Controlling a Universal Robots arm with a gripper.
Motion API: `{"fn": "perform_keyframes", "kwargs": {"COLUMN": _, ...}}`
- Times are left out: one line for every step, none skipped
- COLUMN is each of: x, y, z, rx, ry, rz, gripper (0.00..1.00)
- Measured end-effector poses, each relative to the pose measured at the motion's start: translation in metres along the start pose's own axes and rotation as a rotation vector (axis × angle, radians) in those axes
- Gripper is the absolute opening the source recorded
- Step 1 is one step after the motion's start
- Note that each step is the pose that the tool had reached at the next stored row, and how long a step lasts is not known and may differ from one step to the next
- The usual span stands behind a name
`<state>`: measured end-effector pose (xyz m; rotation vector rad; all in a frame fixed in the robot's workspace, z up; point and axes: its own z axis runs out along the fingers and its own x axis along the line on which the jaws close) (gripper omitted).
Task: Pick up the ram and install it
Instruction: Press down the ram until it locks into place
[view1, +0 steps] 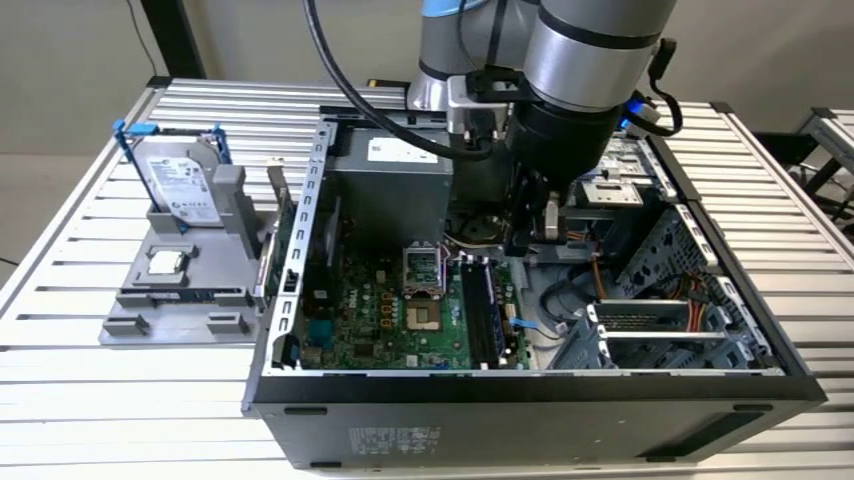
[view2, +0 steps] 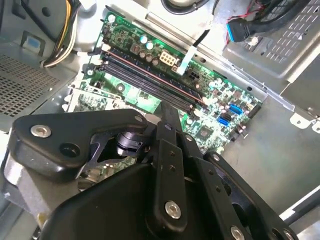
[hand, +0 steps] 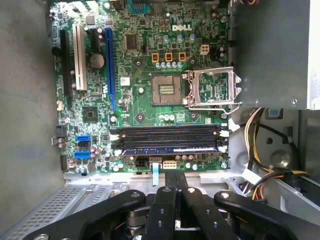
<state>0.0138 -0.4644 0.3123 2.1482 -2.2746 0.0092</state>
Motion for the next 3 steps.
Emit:
{"fn": "perform_keyframes", "kwargs": {"x": 0.0, "y": 0.0, "z": -0.0001, "rx": 0.0, "ry": 0.0, "rz": 0.0, "gripper": 0.0}}
{"fn": "perform_keyframes", "kwargs": {"x": 0.0, "y": 0.0, "z": -0.0001, "rx": 0.0, "ry": 0.0001, "rz": 0.0, "gripper": 0.0}}
{"fn": "perform_keyframes", "kwargs": {"x": 0.0, "y": 0.0, "z": -0.0001, "rx": 0.0, "ry": 0.0, "rz": 0.0, "gripper": 0.0}}
